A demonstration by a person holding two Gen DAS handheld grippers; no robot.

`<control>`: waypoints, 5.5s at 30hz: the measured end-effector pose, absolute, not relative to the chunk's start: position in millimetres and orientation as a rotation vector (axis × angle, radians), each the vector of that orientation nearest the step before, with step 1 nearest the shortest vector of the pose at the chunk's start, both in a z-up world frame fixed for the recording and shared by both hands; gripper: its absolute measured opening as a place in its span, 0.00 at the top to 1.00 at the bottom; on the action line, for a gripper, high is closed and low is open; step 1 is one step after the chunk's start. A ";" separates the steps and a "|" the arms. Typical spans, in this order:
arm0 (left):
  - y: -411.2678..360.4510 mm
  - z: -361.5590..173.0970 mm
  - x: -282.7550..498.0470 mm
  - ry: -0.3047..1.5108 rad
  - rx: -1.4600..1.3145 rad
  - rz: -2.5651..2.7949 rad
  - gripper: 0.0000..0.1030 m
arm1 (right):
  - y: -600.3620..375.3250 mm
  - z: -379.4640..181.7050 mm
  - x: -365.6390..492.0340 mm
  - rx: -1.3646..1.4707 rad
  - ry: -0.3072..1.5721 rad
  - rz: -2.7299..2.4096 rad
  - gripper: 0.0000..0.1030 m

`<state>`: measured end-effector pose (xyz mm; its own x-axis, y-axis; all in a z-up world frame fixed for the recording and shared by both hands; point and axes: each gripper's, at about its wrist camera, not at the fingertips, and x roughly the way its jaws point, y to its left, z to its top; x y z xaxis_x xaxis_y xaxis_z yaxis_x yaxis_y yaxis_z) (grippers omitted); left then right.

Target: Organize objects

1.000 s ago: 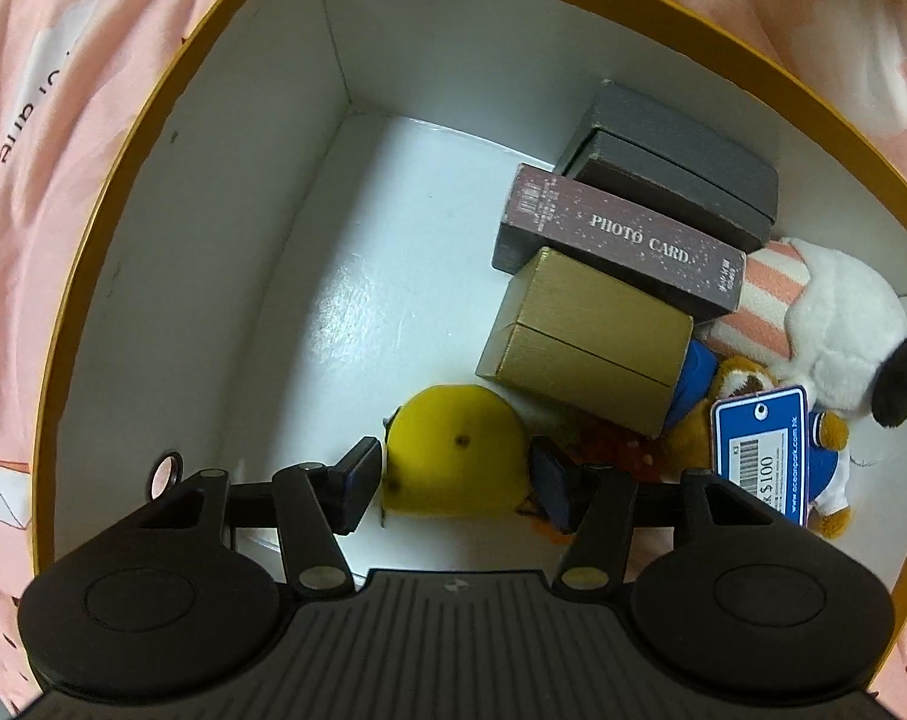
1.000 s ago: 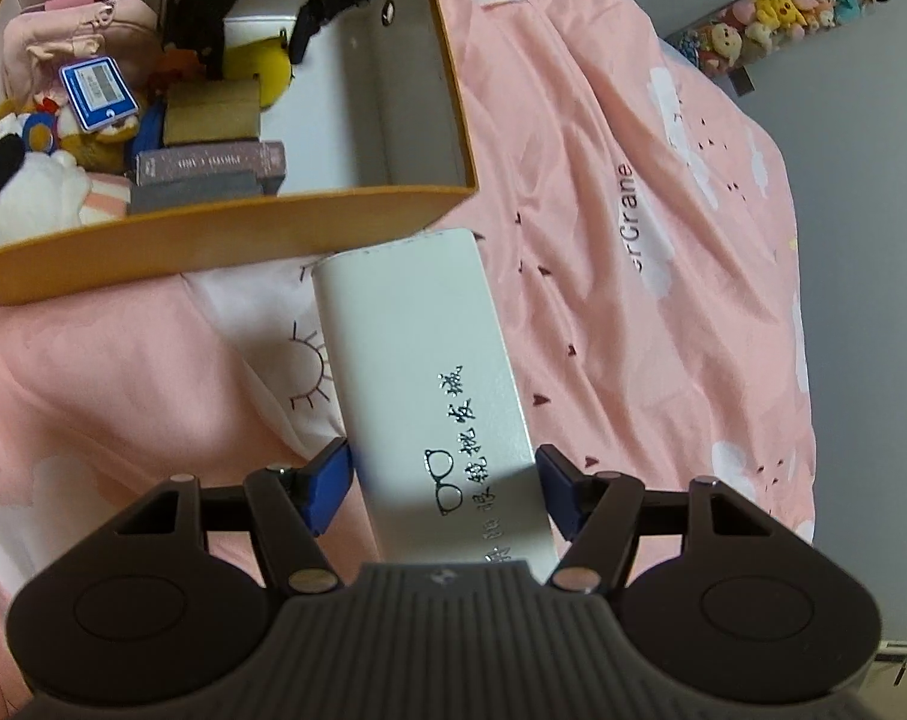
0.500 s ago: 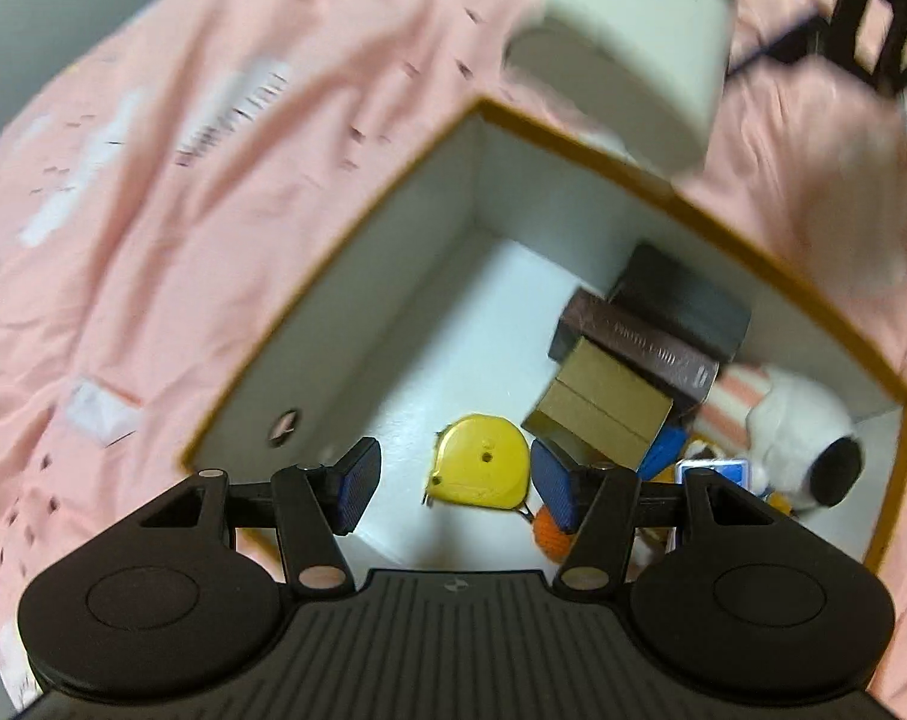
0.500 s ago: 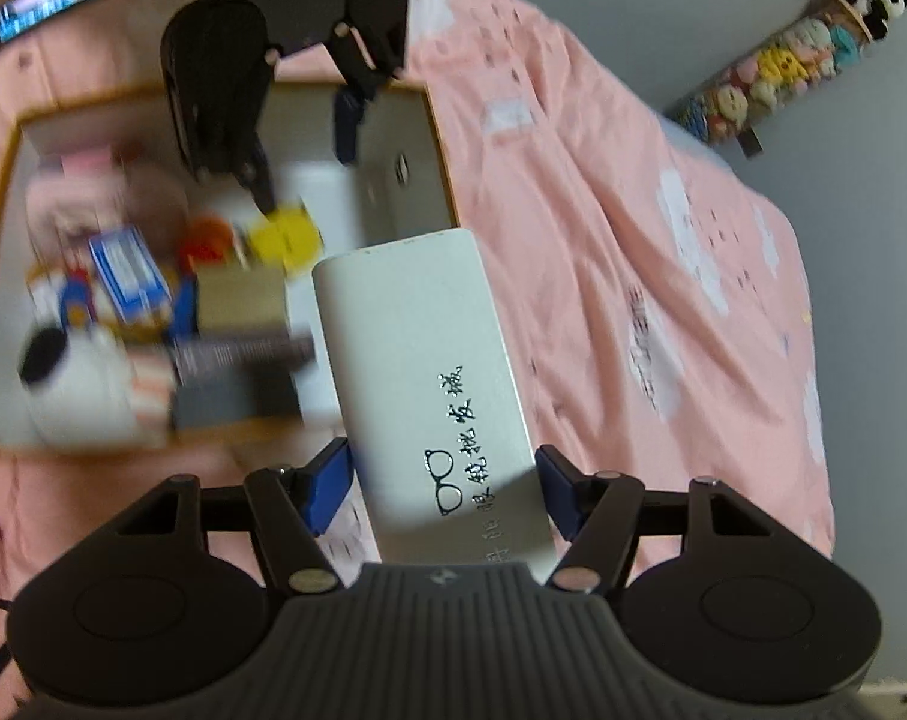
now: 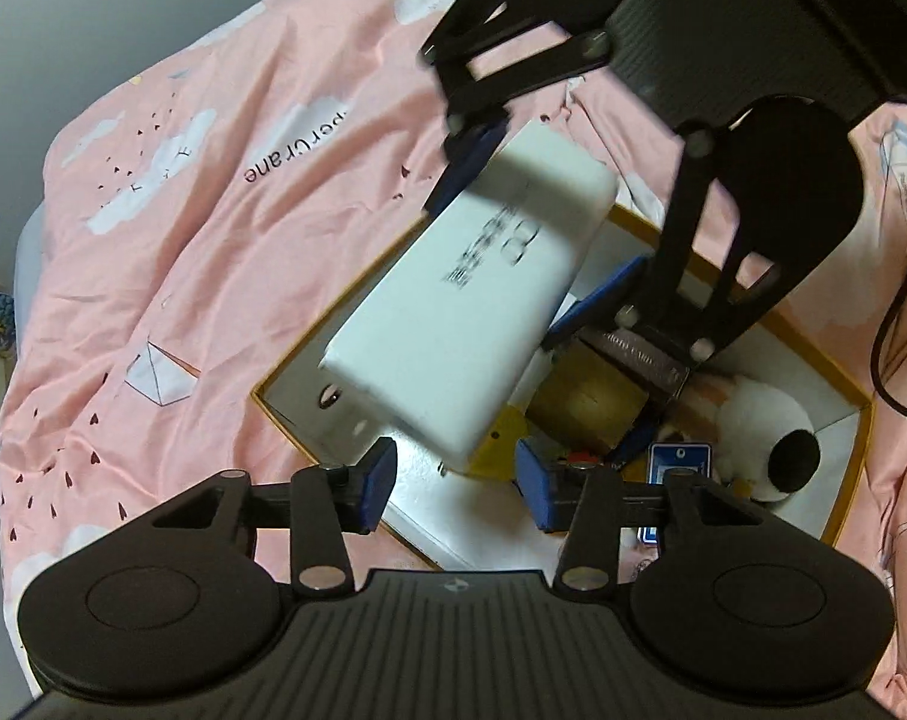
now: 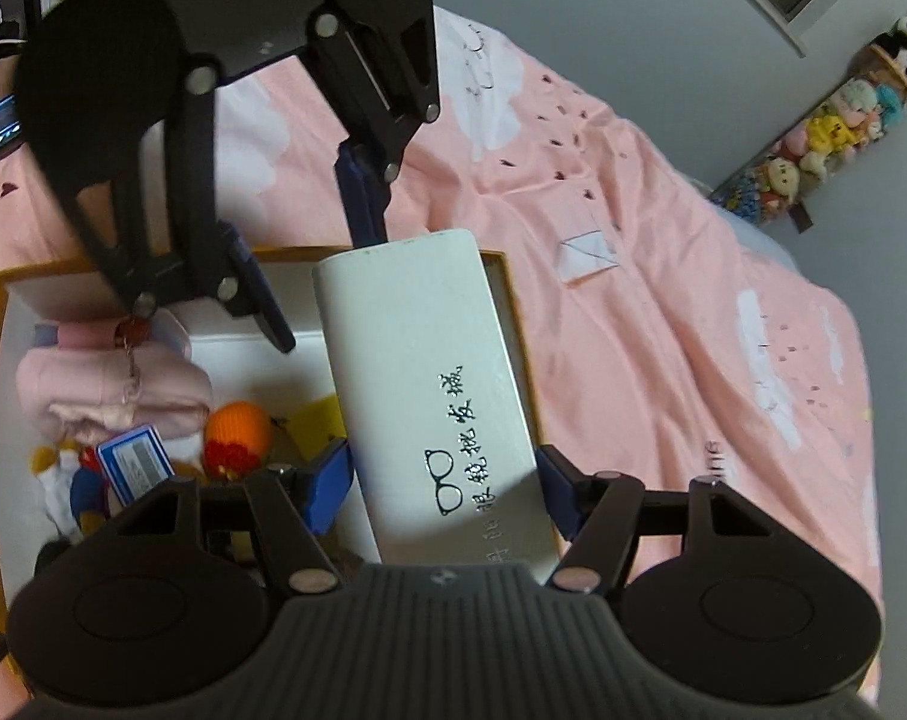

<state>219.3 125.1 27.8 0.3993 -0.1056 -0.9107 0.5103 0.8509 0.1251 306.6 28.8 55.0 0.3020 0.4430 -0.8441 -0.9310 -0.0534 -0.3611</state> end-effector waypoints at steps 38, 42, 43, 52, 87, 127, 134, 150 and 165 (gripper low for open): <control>98.2 -38.1 253.3 1.207 0.484 -0.346 0.61 | 34.0 -22.2 351.6 -1.173 0.729 1.154 0.35; 100.2 -44.7 266.3 1.253 0.445 -0.281 0.61 | 23.8 -7.7 349.2 -1.126 0.726 1.122 0.38; 99.9 -46.9 269.1 1.274 0.434 -0.261 0.61 | 20.1 -3.3 348.3 -1.106 0.734 1.100 0.42; 101.9 -62.9 289.2 1.351 0.338 -0.167 0.56 | 9.1 -2.0 362.0 -0.840 1.010 1.049 0.73; 106.5 -58.2 265.8 1.227 0.341 -0.193 0.68 | 24.9 -42.2 368.7 -0.814 1.113 0.892 0.96; 77.4 107.6 134.2 0.709 0.136 0.049 0.23 | -73.0 123.3 241.0 -0.406 0.610 0.730 0.12; 66.3 121.3 93.5 0.533 0.102 0.182 0.17 | -94.0 124.1 192.2 -0.270 0.482 0.660 0.04; 44.5 67.9 50.2 0.527 -0.010 0.289 0.15 | -125.1 75.2 133.0 -0.043 0.436 0.465 0.01; 51.7 4.8 48.4 0.715 -0.112 0.297 0.15 | -119.2 28.7 126.1 -0.071 0.562 0.435 0.01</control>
